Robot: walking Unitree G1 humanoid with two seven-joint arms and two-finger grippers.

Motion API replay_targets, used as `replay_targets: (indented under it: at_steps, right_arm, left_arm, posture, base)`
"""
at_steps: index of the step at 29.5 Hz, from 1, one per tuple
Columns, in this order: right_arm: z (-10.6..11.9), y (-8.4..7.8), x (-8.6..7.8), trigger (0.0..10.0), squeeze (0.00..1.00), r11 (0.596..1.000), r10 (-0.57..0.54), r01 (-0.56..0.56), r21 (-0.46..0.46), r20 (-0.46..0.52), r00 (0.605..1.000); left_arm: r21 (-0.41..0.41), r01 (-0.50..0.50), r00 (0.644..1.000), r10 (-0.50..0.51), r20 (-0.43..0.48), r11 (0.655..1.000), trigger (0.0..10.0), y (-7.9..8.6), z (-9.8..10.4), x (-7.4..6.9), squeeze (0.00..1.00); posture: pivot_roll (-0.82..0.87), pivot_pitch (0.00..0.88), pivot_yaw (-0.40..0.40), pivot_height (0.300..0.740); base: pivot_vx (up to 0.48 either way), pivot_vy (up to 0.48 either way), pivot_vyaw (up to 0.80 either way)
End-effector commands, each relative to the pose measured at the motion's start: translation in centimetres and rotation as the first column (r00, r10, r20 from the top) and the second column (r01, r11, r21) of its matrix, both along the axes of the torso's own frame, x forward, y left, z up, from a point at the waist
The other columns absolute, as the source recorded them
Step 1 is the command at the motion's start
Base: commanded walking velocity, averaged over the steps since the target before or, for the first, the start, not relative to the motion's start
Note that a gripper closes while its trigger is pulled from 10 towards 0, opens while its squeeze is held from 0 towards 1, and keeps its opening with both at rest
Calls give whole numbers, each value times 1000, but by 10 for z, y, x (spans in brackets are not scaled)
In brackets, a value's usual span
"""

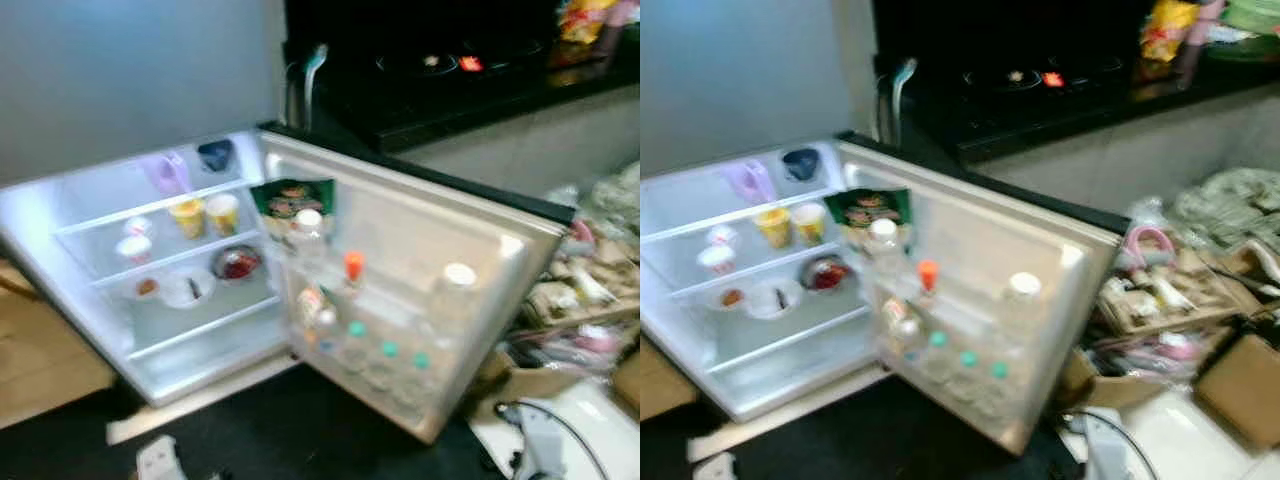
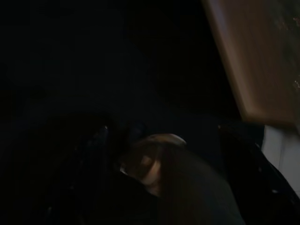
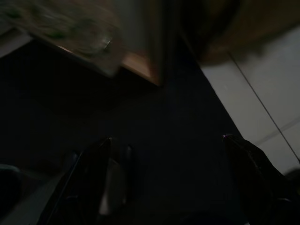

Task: Restocking fridge

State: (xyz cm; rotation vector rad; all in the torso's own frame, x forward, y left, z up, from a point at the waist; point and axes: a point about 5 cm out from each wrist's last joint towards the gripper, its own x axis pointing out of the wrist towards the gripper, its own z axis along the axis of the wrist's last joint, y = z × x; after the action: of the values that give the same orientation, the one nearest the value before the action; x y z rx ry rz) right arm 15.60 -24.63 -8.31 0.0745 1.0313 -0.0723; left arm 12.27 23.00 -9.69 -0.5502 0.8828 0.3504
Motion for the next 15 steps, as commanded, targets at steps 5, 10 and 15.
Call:
replay_targets:
  at_steps: [5, 10, 15]
  right_arm:
    - [2, -3, 4, 10000, 0, 1000, -4, 4, -4, 5, 1000]
    - [3, -3, 4, 10000, 0, 1000, -12, 12, -1, 8, 1000]
    - [2, -1, 5, 10000, 0, 1000, -13, 13, 3, 9, 1000]
  left_arm:
    - [-41, -63, 998, 63, 7, 997, 10000, -4, -2, -4, 0]
    - [-63, -50, 999, 51, 13, 997, 10000, -5, -2, -4, 0]
    - [-55, -45, 999, 46, 9, 997, 10000, -5, -2, -4, 0]
  posture:
    - [-63, 0, 2, 740]
    - [-65, 0, 9, 740]
    - [-56, 0, 23, 740]
  base:
    - [0, 0, 0]
    - [0, -187, 0]
    - [0, -469, 0]
